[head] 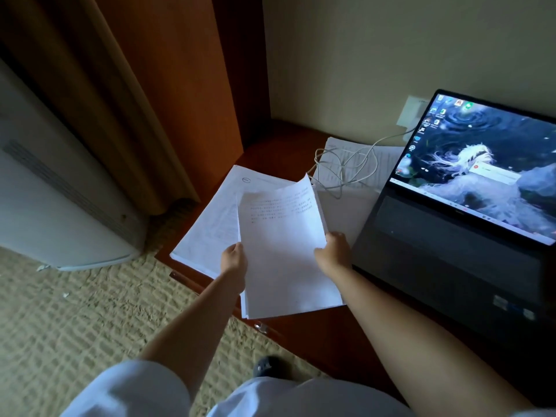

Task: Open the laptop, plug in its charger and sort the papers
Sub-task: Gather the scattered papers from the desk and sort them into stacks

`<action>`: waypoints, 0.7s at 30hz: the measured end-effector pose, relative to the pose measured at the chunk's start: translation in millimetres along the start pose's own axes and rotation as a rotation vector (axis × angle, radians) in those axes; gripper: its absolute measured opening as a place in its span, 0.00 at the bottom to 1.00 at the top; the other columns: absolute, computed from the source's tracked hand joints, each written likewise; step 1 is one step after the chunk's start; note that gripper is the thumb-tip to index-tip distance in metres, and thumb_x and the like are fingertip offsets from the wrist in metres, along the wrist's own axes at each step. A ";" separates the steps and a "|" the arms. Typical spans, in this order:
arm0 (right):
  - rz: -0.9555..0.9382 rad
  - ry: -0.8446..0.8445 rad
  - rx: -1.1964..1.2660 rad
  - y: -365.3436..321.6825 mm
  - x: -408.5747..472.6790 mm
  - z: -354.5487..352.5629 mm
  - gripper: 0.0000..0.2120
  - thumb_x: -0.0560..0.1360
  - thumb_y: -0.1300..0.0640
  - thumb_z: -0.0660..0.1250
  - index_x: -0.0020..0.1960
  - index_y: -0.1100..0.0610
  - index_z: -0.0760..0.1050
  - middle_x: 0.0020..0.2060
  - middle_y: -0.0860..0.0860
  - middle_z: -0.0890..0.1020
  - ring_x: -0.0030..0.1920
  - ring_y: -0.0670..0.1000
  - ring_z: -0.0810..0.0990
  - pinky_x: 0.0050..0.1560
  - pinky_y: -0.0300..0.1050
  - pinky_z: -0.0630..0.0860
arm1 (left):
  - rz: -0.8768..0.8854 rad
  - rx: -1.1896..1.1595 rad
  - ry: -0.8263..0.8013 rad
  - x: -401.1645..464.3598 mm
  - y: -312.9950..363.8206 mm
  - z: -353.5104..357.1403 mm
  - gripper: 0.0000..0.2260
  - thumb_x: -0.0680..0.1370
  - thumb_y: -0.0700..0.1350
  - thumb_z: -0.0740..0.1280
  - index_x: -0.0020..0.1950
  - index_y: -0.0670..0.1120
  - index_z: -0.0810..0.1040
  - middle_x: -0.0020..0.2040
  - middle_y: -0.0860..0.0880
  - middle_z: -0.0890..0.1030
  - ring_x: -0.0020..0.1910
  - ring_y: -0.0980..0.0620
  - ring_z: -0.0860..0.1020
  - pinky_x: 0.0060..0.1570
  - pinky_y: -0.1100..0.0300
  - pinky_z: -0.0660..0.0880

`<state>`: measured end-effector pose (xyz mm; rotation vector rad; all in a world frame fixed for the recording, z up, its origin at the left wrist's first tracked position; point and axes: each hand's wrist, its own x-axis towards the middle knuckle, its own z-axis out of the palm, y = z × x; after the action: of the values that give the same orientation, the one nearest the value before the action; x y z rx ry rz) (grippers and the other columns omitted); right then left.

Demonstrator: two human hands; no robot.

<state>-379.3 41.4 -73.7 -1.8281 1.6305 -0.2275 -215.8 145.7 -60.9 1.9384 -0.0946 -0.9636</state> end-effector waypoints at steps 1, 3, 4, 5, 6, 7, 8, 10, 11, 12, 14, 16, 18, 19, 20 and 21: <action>0.026 0.053 0.023 -0.9 -0.7 -1.4 0.14 0.75 0.63 0.61 0.59 0.65 0.73 0.60 0.61 0.74 0.58 0.62 0.75 0.55 0.49 0.72 | -0.007 -0.003 -0.001 1.3 -0.1 -0.5 0.15 0.79 0.40 0.55 0.32 0.42 0.67 0.30 0.46 0.67 0.29 0.51 0.65 0.29 0.61 0.62; 0.104 0.207 0.102 -2.4 -2.5 -11.4 0.11 0.76 0.64 0.58 0.57 0.64 0.72 0.57 0.63 0.76 0.56 0.63 0.76 0.50 0.50 0.71 | -0.010 0.057 -0.010 1.4 1.1 -1.1 0.14 0.80 0.41 0.56 0.33 0.43 0.68 0.30 0.47 0.69 0.29 0.51 0.67 0.28 0.62 0.63; 0.152 0.275 0.148 -1.9 -3.6 -18.7 0.11 0.76 0.65 0.57 0.57 0.64 0.71 0.56 0.63 0.77 0.55 0.63 0.76 0.47 0.50 0.70 | 0.000 0.105 -0.017 2.3 1.6 -0.4 0.13 0.80 0.40 0.57 0.36 0.44 0.71 0.31 0.47 0.72 0.29 0.51 0.70 0.28 0.63 0.66; 0.204 0.321 0.185 0.8 -3.5 -25.6 0.11 0.76 0.65 0.57 0.57 0.63 0.71 0.56 0.63 0.77 0.55 0.64 0.76 0.47 0.51 0.70 | 0.018 0.146 -0.014 1.3 3.1 -0.2 0.10 0.80 0.39 0.57 0.41 0.44 0.75 0.34 0.47 0.75 0.31 0.51 0.74 0.29 0.62 0.69; 0.254 0.352 0.200 3.7 -3.5 -33.0 0.12 0.76 0.65 0.57 0.58 0.63 0.71 0.57 0.64 0.77 0.56 0.64 0.76 0.49 0.51 0.70 | 0.038 0.170 0.002 0.5 4.6 -0.2 0.10 0.79 0.38 0.56 0.46 0.44 0.76 0.38 0.47 0.77 0.34 0.50 0.76 0.32 0.60 0.72; 0.298 0.372 0.195 7.6 -2.2 -38.7 0.13 0.76 0.65 0.56 0.59 0.63 0.71 0.58 0.64 0.76 0.58 0.65 0.75 0.52 0.52 0.70 | 0.070 0.182 0.042 -1.3 6.4 -0.4 0.10 0.79 0.37 0.55 0.50 0.44 0.76 0.41 0.47 0.78 0.37 0.50 0.77 0.34 0.58 0.73; 0.332 0.376 0.174 11.2 -0.7 -43.9 0.14 0.76 0.64 0.56 0.60 0.64 0.71 0.59 0.64 0.76 0.59 0.65 0.75 0.54 0.53 0.70 | 0.118 0.184 0.098 -2.3 8.0 -1.6 0.11 0.79 0.37 0.54 0.52 0.44 0.75 0.42 0.47 0.78 0.38 0.50 0.77 0.35 0.57 0.73; 0.366 0.335 0.136 17.6 4.3 -48.0 0.15 0.75 0.62 0.56 0.60 0.64 0.71 0.60 0.64 0.76 0.61 0.65 0.73 0.59 0.55 0.70 | 0.213 0.128 0.225 -4.0 11.2 -9.3 0.12 0.77 0.35 0.52 0.52 0.43 0.74 0.45 0.45 0.77 0.41 0.48 0.76 0.37 0.57 0.72; 0.370 0.296 0.114 18.7 7.0 -47.9 0.17 0.74 0.60 0.57 0.60 0.64 0.72 0.60 0.64 0.75 0.61 0.65 0.73 0.61 0.56 0.70 | 0.236 0.063 0.299 -3.2 13.2 -15.8 0.13 0.75 0.34 0.52 0.52 0.43 0.74 0.46 0.44 0.78 0.43 0.46 0.76 0.38 0.56 0.72; 0.371 0.250 0.090 18.7 9.3 -46.3 0.19 0.73 0.59 0.57 0.61 0.63 0.72 0.61 0.64 0.75 0.61 0.65 0.73 0.62 0.57 0.71 | 0.230 -0.021 0.368 -1.4 15.0 -23.8 0.14 0.74 0.34 0.51 0.52 0.43 0.74 0.48 0.43 0.78 0.44 0.45 0.77 0.41 0.55 0.73; 0.362 0.173 0.067 15.9 11.9 -40.8 0.21 0.73 0.57 0.59 0.63 0.63 0.73 0.62 0.63 0.75 0.61 0.65 0.74 0.62 0.57 0.71 | 0.167 -0.197 0.485 6.3 18.0 -41.4 0.17 0.73 0.33 0.51 0.54 0.42 0.76 0.50 0.44 0.80 0.48 0.44 0.78 0.49 0.52 0.77; 0.333 0.132 0.094 8.4 5.2 -37.9 0.20 0.76 0.58 0.60 0.66 0.64 0.71 0.63 0.63 0.74 0.63 0.64 0.73 0.65 0.55 0.69 | 0.080 -0.351 0.525 13.3 19.0 -56.9 0.19 0.73 0.31 0.51 0.55 0.38 0.78 0.50 0.43 0.80 0.48 0.44 0.79 0.51 0.52 0.77; 0.310 0.129 0.056 4.0 -2.0 -37.9 0.19 0.78 0.58 0.59 0.67 0.64 0.70 0.64 0.63 0.73 0.64 0.62 0.72 0.66 0.53 0.68 | 0.007 -0.512 0.490 15.1 18.8 -66.7 0.17 0.73 0.29 0.51 0.49 0.38 0.78 0.44 0.46 0.79 0.41 0.48 0.77 0.43 0.57 0.75; 0.295 0.136 0.018 3.3 -3.3 -39.0 0.18 0.78 0.58 0.58 0.67 0.63 0.70 0.64 0.62 0.73 0.64 0.62 0.72 0.65 0.53 0.69 | -0.015 -0.578 0.463 13.4 19.4 -70.1 0.15 0.73 0.29 0.51 0.43 0.39 0.77 0.41 0.47 0.78 0.37 0.50 0.75 0.38 0.60 0.74; 0.275 0.137 0.004 3.7 -2.7 -38.9 0.18 0.78 0.59 0.57 0.66 0.63 0.70 0.64 0.62 0.73 0.64 0.62 0.72 0.64 0.53 0.70 | -0.025 -0.611 0.437 11.8 20.1 -72.7 0.14 0.73 0.28 0.52 0.38 0.40 0.75 0.38 0.49 0.76 0.34 0.52 0.73 0.34 0.63 0.72; 0.252 0.118 0.014 1.1 -3.0 -38.6 0.18 0.78 0.60 0.57 0.66 0.63 0.71 0.63 0.62 0.73 0.63 0.63 0.72 0.63 0.53 0.71 | -0.017 -0.619 0.406 9.8 20.5 -74.2 0.14 0.73 0.28 0.53 0.36 0.38 0.75 0.38 0.49 0.76 0.34 0.52 0.74 0.32 0.65 0.73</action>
<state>-401.7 30.3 -44.0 -1.6054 1.9163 -0.2373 -153.9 182.8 -32.1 1.5116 0.4091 -0.5056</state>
